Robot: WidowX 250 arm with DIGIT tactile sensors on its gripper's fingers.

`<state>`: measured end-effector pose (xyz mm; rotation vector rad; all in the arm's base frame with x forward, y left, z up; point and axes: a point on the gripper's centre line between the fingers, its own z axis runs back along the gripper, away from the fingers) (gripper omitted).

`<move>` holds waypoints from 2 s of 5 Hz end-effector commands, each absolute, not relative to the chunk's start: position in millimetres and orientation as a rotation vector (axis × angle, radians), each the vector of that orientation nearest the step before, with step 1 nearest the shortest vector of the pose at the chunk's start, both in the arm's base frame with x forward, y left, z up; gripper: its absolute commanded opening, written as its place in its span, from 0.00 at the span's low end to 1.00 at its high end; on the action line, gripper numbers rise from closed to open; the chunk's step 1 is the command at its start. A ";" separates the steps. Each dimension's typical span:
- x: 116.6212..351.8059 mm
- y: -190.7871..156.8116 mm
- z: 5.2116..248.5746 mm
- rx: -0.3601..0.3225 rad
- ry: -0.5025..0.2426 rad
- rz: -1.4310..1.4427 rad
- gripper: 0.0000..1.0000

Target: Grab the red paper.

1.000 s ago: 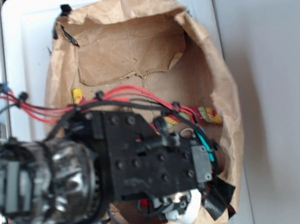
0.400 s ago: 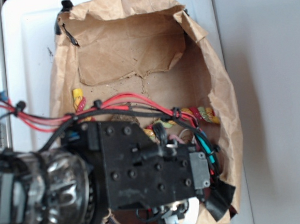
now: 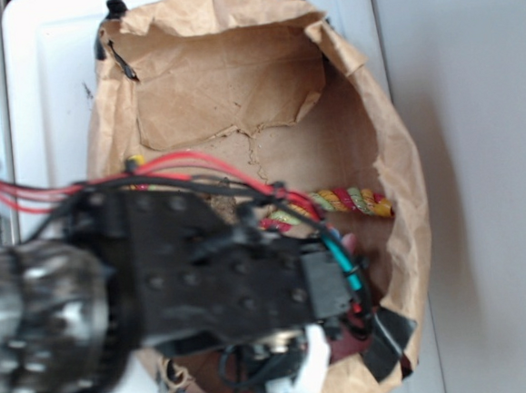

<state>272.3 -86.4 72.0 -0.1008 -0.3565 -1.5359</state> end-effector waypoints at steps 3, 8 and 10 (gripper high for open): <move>271.8 -94.6 76.7 -0.093 -0.468 -1.565 1.00; 286.2 -97.3 47.2 -0.119 -0.382 -1.527 0.00; 281.6 -86.9 60.2 -0.128 -0.421 -1.515 0.00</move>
